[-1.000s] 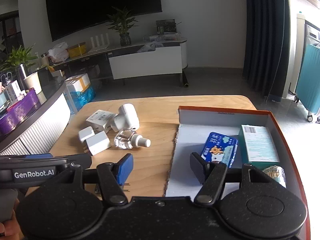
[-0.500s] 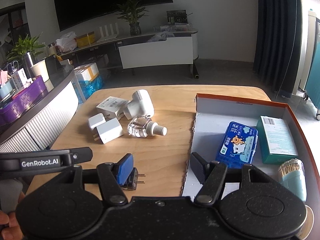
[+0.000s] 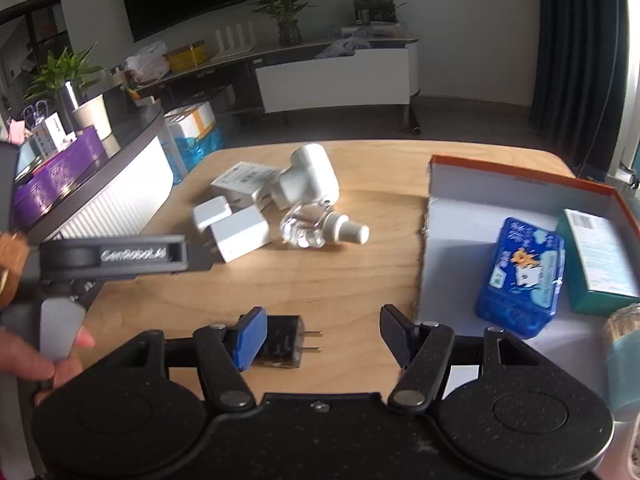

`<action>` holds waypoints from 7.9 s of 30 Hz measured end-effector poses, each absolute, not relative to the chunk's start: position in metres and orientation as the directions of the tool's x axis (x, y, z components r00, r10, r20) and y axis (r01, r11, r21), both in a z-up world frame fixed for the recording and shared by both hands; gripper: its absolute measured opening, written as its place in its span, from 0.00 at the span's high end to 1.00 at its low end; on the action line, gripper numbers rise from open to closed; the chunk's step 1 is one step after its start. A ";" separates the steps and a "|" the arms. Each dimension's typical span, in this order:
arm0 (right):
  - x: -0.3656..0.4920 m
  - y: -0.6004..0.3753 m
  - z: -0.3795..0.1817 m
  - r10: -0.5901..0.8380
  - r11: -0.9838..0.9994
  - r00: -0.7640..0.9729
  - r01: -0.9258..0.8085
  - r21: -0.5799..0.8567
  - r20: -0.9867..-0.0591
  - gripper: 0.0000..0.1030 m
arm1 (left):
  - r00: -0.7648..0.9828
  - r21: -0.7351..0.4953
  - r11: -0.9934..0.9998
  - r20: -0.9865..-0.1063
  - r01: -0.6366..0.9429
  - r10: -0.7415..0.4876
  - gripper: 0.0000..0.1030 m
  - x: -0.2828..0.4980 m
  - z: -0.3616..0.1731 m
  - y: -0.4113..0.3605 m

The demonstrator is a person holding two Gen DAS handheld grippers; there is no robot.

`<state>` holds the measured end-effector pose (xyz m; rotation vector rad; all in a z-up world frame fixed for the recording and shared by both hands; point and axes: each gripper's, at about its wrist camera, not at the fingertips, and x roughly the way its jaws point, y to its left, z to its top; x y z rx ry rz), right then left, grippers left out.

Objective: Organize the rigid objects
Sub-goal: 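Move left tool to white square charger while right tool approaches black plug charger, then close left tool on white square charger while right tool grips black charger, then carry white charger with left tool while right tool carries black charger to box, then lower and release white charger with left tool while right tool releases black charger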

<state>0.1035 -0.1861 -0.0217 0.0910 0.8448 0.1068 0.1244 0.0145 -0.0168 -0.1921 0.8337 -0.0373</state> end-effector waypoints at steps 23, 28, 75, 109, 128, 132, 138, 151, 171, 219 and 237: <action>0.118 -0.173 -0.044 0.174 0.984 0.625 -0.078 0.160 -0.761 0.26 | 0.704 0.000 0.969 -0.687 0.247 -0.179 0.14 0.203 -0.041 0.026; 0.117 -0.175 -0.045 0.164 0.985 0.628 -0.066 0.158 -0.761 0.26 | 0.701 -0.023 0.948 -0.667 0.318 -0.251 0.49 0.201 -0.047 0.020; 0.070 -0.150 0.006 0.106 0.994 0.754 -0.068 0.084 -0.648 0.29 | 0.774 -0.178 0.983 -0.627 -0.034 -0.087 0.49 0.047 0.017 0.011; 0.003 -0.198 0.058 0.018 0.997 0.832 0.026 0.072 -0.554 0.28 | 0.811 -0.151 0.986 -0.567 0.069 -0.143 0.49 -0.008 0.047 -0.041; 0.010 -0.213 0.061 -0.012 0.996 0.828 0.058 0.063 -0.560 0.28 | 0.790 -0.161 0.982 -0.586 0.102 -0.178 0.49 0.004 0.049 -0.056; 0.011 -0.220 0.063 -0.027 0.995 0.828 0.074 0.061 -0.560 0.28 | 0.784 -0.166 0.979 -0.589 0.118 -0.194 0.49 0.008 0.051 -0.062; 0.014 -0.229 0.065 -0.046 0.994 0.827 0.095 0.059 -0.561 0.28 | 0.778 -0.164 0.977 -0.592 0.139 -0.210 0.49 0.014 0.052 -0.073; 0.021 -0.253 0.068 -0.092 0.988 0.820 0.148 0.053 -0.564 0.28 | 0.757 -0.165 0.967 -0.602 0.191 -0.253 0.49 0.027 0.053 -0.096; 0.024 -0.303 0.067 -0.183 0.965 0.804 0.256 0.053 -0.565 0.28 | 0.705 -0.173 0.943 -0.629 0.284 -0.328 0.49 0.044 0.046 -0.146; 0.061 -0.364 0.036 -0.216 0.950 0.732 0.310 0.034 -0.646 0.28 | 0.589 -0.190 0.899 -0.699 0.394 -0.406 0.49 0.070 0.012 -0.219; 0.055 -0.375 0.045 -0.247 0.936 0.771 0.347 0.062 -0.586 0.27 | 0.517 -0.263 0.864 -0.713 0.430 -0.474 0.49 0.076 -0.001 -0.235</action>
